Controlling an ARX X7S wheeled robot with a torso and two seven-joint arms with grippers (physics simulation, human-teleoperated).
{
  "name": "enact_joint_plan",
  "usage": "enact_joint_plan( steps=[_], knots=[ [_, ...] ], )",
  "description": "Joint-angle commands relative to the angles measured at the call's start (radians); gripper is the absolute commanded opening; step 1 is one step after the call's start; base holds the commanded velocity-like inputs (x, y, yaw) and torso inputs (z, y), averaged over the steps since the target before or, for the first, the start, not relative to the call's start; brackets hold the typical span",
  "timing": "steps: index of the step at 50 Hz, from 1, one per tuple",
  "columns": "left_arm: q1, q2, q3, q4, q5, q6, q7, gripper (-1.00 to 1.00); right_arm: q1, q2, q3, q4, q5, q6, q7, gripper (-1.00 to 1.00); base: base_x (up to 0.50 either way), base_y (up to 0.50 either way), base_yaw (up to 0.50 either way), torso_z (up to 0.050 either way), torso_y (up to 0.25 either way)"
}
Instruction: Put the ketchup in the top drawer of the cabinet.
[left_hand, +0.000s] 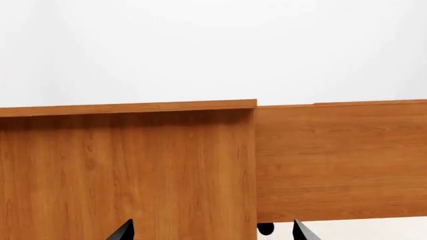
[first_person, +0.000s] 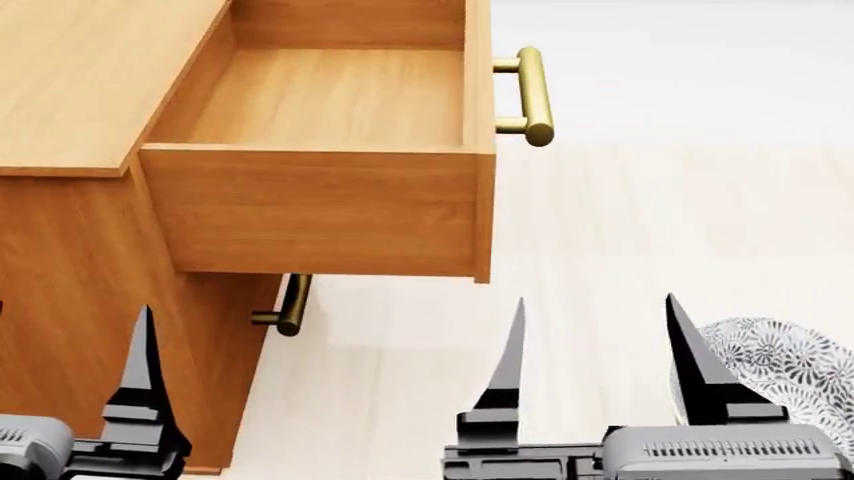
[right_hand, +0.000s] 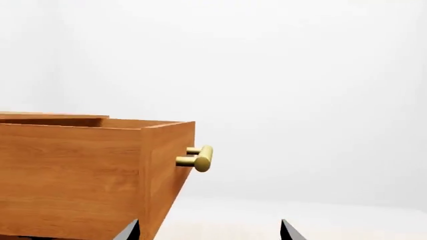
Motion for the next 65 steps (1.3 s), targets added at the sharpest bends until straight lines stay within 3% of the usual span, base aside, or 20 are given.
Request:
enact_joint_plan(
  steps=[1, 9, 20, 31, 41, 65],
  knots=[
    [-0.005, -0.006, 0.010, -0.017, 0.003, 0.017, -0.011, 1.00, 0.042, 0.114, 0.039, -0.129, 0.067, 0.113, -0.053, 1.00, 0.00, 0.00, 0.00, 0.000, 0.000],
    [0.001, -0.011, 0.014, -0.023, 0.007, 0.025, -0.023, 1.00, 0.036, 0.230, 0.245, -0.190, 0.180, 0.208, -0.088, 1.00, 0.00, 0.00, 0.00, 0.000, 0.000],
    [-0.002, -0.016, 0.021, -0.019, 0.007, 0.021, -0.034, 1.00, 0.031, 0.316, 0.389, -0.202, 0.268, 0.261, -0.132, 1.00, 0.00, 0.00, 0.00, 0.000, 0.000],
    [0.009, -0.021, 0.021, -0.015, 0.002, 0.029, -0.044, 1.00, -0.077, 0.360, 0.515, -0.171, 0.308, 0.221, -0.215, 1.00, 0.00, 0.00, 0.00, 0.000, 0.000],
    [0.014, -0.026, 0.027, -0.005, 0.003, 0.023, -0.056, 1.00, -0.245, 0.318, 0.685, -0.134, 0.345, 0.121, -0.303, 1.00, 0.00, 0.00, 0.00, 0.000, 0.000],
    [0.038, -0.035, 0.041, 0.014, 0.008, 0.024, -0.087, 1.00, -0.615, 0.028, 0.979, 0.021, 0.428, -0.251, -0.603, 1.00, 0.00, 0.00, 0.00, 0.000, 0.000]
  ],
)
